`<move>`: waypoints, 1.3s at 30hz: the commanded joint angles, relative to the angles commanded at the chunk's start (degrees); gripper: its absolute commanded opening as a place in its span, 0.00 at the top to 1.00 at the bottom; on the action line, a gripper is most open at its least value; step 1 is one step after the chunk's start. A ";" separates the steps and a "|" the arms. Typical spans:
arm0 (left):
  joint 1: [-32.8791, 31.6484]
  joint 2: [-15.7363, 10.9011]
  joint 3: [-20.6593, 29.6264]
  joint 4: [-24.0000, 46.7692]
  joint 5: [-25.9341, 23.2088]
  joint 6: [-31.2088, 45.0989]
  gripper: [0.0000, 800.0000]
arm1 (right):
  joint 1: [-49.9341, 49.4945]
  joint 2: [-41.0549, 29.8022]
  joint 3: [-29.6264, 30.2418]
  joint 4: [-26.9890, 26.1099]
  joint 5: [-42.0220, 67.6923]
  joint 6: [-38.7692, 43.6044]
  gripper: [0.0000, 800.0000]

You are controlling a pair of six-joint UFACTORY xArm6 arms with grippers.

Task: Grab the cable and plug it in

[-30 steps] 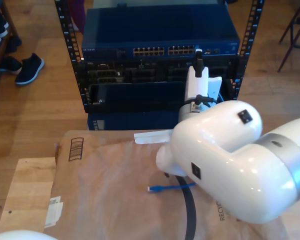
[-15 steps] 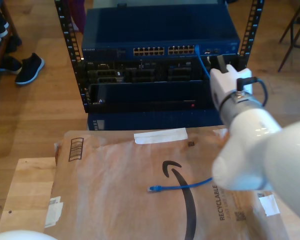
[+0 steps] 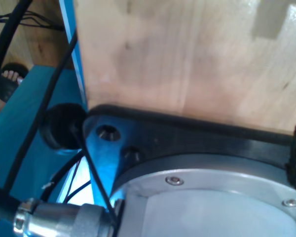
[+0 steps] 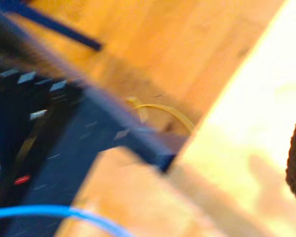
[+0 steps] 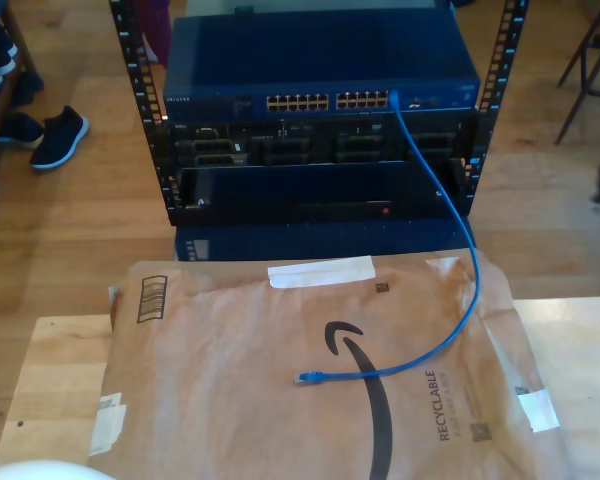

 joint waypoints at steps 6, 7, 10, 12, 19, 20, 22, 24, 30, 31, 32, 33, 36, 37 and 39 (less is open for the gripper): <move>0.00 0.00 0.00 0.00 0.00 0.00 0.00 | -13.19 -2.73 0.97 0.18 12.75 -12.31 0.01; -0.09 0.00 0.00 0.00 0.00 0.00 0.00 | -14.86 -3.69 0.97 0.09 15.74 -13.71 0.01; 0.00 0.00 0.00 0.00 0.00 0.09 0.00 | -21.63 -6.33 0.97 -0.35 26.64 -19.96 0.01; -0.09 0.00 0.00 0.00 0.00 0.00 0.00 | -27.52 -7.91 1.05 -0.62 31.82 -24.79 0.01; -0.09 0.09 0.00 0.00 0.00 0.09 0.00 | -48.18 -11.69 6.68 -1.41 35.08 -44.66 0.01; 0.00 0.00 0.00 0.00 0.00 0.09 0.00 | -51.16 -11.87 7.21 -1.23 35.16 -47.21 0.01; -0.09 0.00 0.00 0.00 0.00 0.00 0.00 | -54.51 -12.04 9.14 -1.23 35.16 -49.32 0.01; -0.09 0.00 0.00 0.00 0.00 0.00 0.00 | -55.82 -11.60 10.37 -1.32 34.99 -49.41 0.01; -0.09 0.00 0.00 0.00 0.00 0.00 0.00 | -59.43 -9.32 15.03 -1.23 34.46 -49.32 0.01; 0.00 0.00 0.00 0.00 0.00 0.09 0.00 | -59.52 -9.05 15.30 -1.23 34.29 -49.32 0.01; 0.00 0.00 0.00 0.00 0.00 0.09 0.00 | -59.60 -8.70 15.56 -1.23 34.29 -49.23 0.01; 0.00 0.00 0.00 0.00 0.00 0.00 0.00 | -59.78 -8.35 15.82 -1.23 34.29 -49.23 0.01; 0.00 0.00 0.00 0.00 0.00 0.00 0.00 | -60.04 -4.48 16.00 -1.23 33.93 -49.14 0.01; 0.00 0.00 0.00 0.00 0.00 0.00 0.00 | -60.04 -3.34 16.09 -1.14 33.58 -49.14 0.01; -0.09 0.00 0.00 0.00 0.00 0.00 0.00 | -60.22 -1.67 16.97 -0.97 32.26 -49.14 0.01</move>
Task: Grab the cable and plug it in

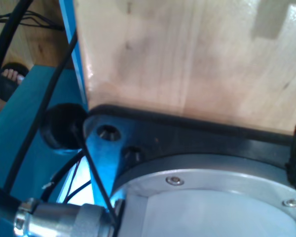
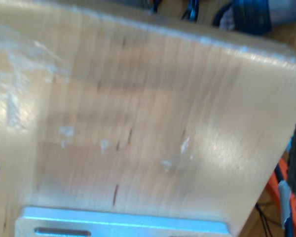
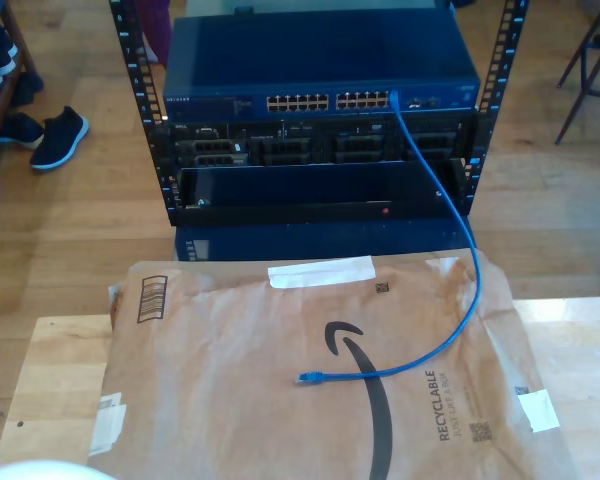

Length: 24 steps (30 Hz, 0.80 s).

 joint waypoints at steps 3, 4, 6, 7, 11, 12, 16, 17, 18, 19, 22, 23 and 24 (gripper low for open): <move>0.09 0.00 0.00 0.00 0.00 0.00 0.00 | -2.81 1.49 2.11 1.58 -5.01 0.00 0.00; 0.00 0.00 0.00 0.00 0.00 0.09 0.00 | -2.81 1.32 2.55 1.85 -5.27 0.00 0.00; 0.09 0.00 0.00 0.00 0.00 0.09 0.00 | -2.81 1.32 2.55 1.85 -5.36 0.00 0.00; 0.00 0.00 0.00 0.00 0.00 0.09 0.00 | -2.81 1.23 2.55 1.85 -5.36 0.00 0.00; 0.00 0.00 0.00 0.00 0.00 0.00 0.00 | -2.81 1.14 2.64 1.85 -5.36 0.00 0.00; 0.00 0.00 0.00 0.00 0.00 0.00 0.00 | -2.81 1.14 2.55 1.85 -5.36 0.00 0.00; 0.00 0.09 0.00 0.00 0.00 0.09 0.00 | -2.81 1.14 2.55 1.85 -5.36 0.00 0.00; 0.09 0.09 0.00 0.00 0.00 0.09 0.00 | -2.81 1.14 2.55 1.85 -5.36 0.00 0.00; 0.09 0.09 0.00 0.00 0.00 0.09 0.00 | -2.81 1.14 2.64 1.85 -5.36 0.00 0.00; 0.00 0.00 0.00 0.00 0.00 0.09 0.00 | -2.81 1.14 2.64 1.85 -5.36 0.00 0.00; 0.09 0.09 0.00 0.00 0.00 0.09 0.00 | -2.81 1.14 2.55 1.85 -5.36 0.00 0.00; 0.09 0.00 0.00 0.00 0.00 0.00 0.00 | -2.81 1.14 2.64 1.85 -5.36 0.00 0.00; 0.00 0.09 0.00 0.00 0.00 0.00 0.00 | -2.81 1.14 2.64 1.85 -5.36 0.00 0.00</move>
